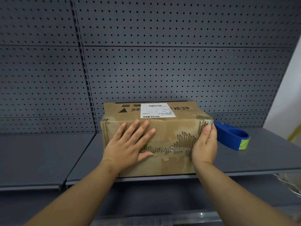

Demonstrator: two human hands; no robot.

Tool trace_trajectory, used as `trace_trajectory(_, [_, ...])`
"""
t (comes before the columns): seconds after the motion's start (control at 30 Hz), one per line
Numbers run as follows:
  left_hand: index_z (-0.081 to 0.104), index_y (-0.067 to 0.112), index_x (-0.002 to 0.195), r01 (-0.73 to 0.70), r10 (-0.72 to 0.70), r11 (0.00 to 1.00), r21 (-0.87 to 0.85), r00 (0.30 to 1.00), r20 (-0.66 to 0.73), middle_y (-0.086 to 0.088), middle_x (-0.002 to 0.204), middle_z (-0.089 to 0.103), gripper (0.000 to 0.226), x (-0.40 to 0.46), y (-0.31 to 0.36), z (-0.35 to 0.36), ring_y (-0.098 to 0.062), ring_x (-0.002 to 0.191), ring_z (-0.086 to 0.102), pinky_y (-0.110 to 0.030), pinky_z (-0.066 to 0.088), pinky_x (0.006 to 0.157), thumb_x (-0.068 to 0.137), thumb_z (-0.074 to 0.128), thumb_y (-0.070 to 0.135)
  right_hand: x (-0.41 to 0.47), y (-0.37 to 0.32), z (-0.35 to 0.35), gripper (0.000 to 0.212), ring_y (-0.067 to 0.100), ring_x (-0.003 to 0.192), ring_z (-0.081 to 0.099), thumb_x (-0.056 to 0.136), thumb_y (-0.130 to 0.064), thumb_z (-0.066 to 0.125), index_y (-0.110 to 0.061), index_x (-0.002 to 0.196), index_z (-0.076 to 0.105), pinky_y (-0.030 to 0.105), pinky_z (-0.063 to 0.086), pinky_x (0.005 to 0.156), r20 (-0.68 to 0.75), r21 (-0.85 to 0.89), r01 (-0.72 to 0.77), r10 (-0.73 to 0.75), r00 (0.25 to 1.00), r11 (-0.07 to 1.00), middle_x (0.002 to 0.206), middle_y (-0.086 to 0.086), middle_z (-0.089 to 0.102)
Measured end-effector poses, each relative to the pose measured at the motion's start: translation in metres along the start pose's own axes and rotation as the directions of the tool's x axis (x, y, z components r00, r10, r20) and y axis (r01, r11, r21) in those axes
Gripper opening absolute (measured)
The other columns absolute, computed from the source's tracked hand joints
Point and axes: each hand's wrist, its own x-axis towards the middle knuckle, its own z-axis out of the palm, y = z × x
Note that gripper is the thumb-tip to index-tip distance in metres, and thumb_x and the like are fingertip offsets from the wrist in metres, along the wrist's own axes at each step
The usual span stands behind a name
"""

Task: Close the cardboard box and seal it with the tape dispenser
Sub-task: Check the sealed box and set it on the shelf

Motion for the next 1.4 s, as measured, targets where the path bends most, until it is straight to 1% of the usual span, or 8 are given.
trace_trajectory(0.2, [0.023,0.024,0.148,0.018,-0.017,1.000,0.002,0.999,-0.028,-0.005,0.158,0.004,0.080,0.000,-0.001,0.005,-0.025,0.145,0.003,-0.045,0.006,0.114,0.085,0.032,0.073,-0.002,-0.004,-0.008,0.074,0.026,0.143,0.012,0.092,-0.048,0.024,-0.003,0.148,0.007,0.049,0.011,0.116,0.035,-0.315,0.320,-0.326,0.945,0.894,0.154,0.017,0.017])
trace_trajectory(0.33, [0.019,0.024,0.148,0.015,-0.015,1.000,0.003,1.000,-0.006,-0.005,0.158,0.002,0.073,-0.001,-0.003,0.004,-0.024,0.145,0.002,-0.044,0.006,0.114,0.090,0.026,0.068,-0.024,0.004,0.012,0.066,0.013,0.144,-0.006,0.098,-0.050,0.016,-0.015,0.150,-0.006,0.041,-0.004,0.117,0.340,-0.456,0.803,-0.758,0.556,0.384,0.158,0.003,0.000])
trace_trajectory(0.63, [0.022,0.025,0.147,0.014,-0.014,1.000,-0.014,1.000,-0.024,-0.003,0.158,0.002,0.054,-0.001,-0.004,0.004,-0.021,0.145,0.003,-0.042,0.005,0.114,0.097,0.029,0.044,-0.017,0.021,0.037,0.065,0.011,0.145,-0.006,0.099,-0.049,0.017,-0.015,0.150,-0.004,0.041,-0.001,0.118,0.355,-0.516,0.822,-0.814,0.460,0.240,0.157,-0.004,-0.014])
trace_trajectory(0.9, [0.017,0.026,0.148,-0.002,0.001,0.999,-0.052,1.000,-0.004,-0.003,0.158,0.001,0.056,-0.002,-0.009,0.001,-0.020,0.145,0.004,-0.042,0.006,0.114,0.097,0.023,0.047,-0.015,0.006,0.022,0.063,0.009,0.144,-0.008,0.098,-0.049,0.013,-0.018,0.149,-0.008,0.036,-0.006,0.117,0.350,-0.447,0.828,-0.786,0.510,0.338,0.158,-0.002,-0.005])
trace_trajectory(1.1, [0.004,0.026,0.149,0.216,-0.233,0.954,-0.210,0.971,-0.061,0.001,0.157,-0.011,0.054,-0.003,-0.019,-0.010,-0.015,0.144,-0.006,-0.040,-0.009,0.114,0.100,0.021,0.040,0.005,-0.001,-0.005,0.067,0.018,0.142,0.005,0.094,-0.039,0.026,-0.001,0.147,0.010,0.024,-0.012,0.114,0.028,-0.356,0.418,-0.437,0.899,0.836,0.154,0.013,0.011])
trace_trajectory(1.23, [0.007,0.020,0.149,0.693,-0.727,0.624,-0.361,0.685,0.058,-0.003,0.156,-0.006,0.056,0.005,-0.018,-0.019,-0.013,0.142,-0.014,-0.035,-0.020,0.111,0.098,0.017,0.042,-0.001,-0.010,0.001,0.058,0.006,0.140,0.016,0.099,-0.035,0.024,-0.014,0.150,0.005,0.023,0.020,0.111,-0.039,0.024,0.137,-0.136,0.990,0.990,0.156,0.004,0.018])
trace_trajectory(1.33, [0.011,0.018,0.149,0.846,-0.931,0.088,-0.526,0.258,0.258,-0.005,0.157,0.001,0.057,0.006,-0.014,-0.026,-0.013,0.143,-0.005,-0.037,-0.014,0.113,0.097,0.015,0.042,0.000,-0.019,0.000,0.051,0.011,0.135,0.030,0.102,-0.036,0.024,-0.023,0.150,0.014,0.018,0.023,0.099,-0.024,0.141,-0.073,0.078,0.997,0.987,0.152,-0.001,0.029])
trace_trajectory(1.4, [0.009,0.030,0.149,0.805,-0.886,-0.210,-0.555,0.084,0.457,0.002,0.158,0.004,0.056,0.000,-0.017,-0.023,-0.011,0.144,0.000,-0.043,-0.004,0.117,0.096,0.010,0.049,0.006,-0.018,0.002,0.054,0.014,0.135,0.033,0.098,-0.050,0.020,-0.027,0.146,0.030,0.024,0.023,0.106,0.013,0.253,-0.225,0.229,0.973,0.941,0.148,-0.003,0.036])
